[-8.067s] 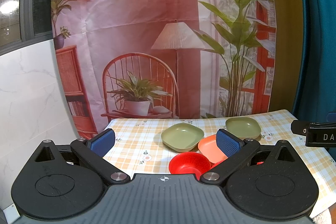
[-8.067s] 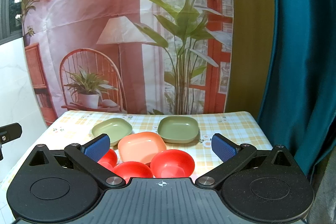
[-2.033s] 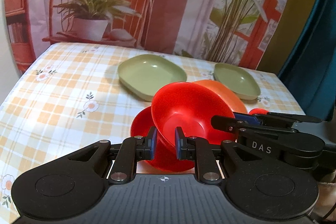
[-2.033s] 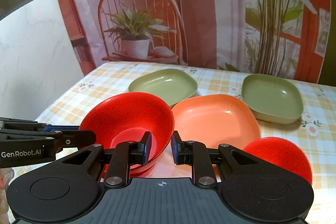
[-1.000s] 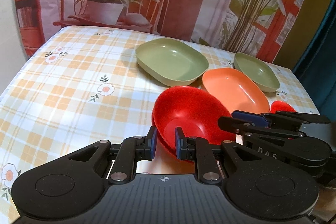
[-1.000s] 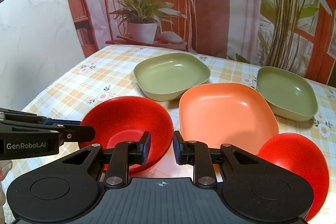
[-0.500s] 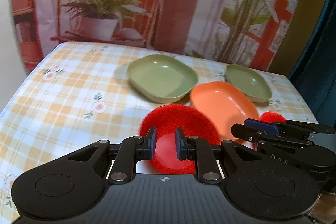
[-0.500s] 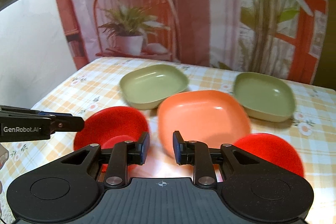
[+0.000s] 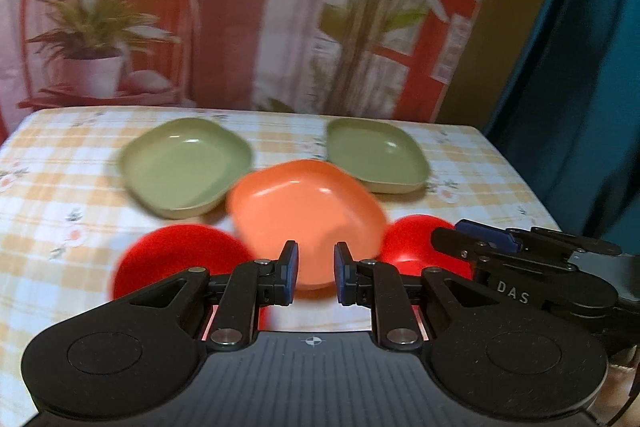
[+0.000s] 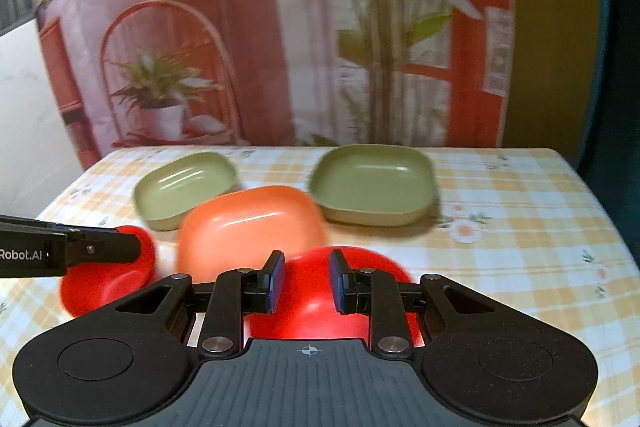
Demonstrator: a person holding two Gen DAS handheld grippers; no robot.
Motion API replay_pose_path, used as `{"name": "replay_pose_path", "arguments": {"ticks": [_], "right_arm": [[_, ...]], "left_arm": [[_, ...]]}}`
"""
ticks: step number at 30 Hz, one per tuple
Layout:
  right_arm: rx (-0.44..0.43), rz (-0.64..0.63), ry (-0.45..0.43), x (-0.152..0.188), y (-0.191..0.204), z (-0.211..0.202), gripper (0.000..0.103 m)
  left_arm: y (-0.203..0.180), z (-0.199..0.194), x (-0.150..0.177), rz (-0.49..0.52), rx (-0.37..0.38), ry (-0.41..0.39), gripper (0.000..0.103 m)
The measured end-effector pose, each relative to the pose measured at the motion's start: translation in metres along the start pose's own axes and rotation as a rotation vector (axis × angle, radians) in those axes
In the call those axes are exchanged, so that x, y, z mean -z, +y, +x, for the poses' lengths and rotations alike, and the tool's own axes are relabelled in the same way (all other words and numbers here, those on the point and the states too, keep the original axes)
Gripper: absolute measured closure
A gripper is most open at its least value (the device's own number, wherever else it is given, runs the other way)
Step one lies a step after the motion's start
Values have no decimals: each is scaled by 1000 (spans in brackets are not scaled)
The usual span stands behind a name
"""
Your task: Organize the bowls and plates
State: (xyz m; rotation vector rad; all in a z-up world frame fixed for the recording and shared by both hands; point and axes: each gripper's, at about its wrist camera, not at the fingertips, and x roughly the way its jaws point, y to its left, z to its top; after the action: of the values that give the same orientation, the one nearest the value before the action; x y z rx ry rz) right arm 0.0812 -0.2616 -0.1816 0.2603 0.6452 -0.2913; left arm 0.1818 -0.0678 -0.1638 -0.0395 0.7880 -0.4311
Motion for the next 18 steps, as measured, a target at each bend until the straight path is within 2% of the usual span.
{"name": "replay_pose_path", "arguments": {"ticks": [3, 7, 18], "right_arm": [[26, 24, -6, 3, -17, -4, 80], [50, 59, -5, 11, -37, -6, 80], [46, 124, 35, 30, -58, 4, 79]], "left_arm": [[-15, 13, 0, 9, 30, 13, 82], [-34, 29, 3, 35, 48, 34, 70], [-42, 54, 17, 26, 45, 102, 70]]}}
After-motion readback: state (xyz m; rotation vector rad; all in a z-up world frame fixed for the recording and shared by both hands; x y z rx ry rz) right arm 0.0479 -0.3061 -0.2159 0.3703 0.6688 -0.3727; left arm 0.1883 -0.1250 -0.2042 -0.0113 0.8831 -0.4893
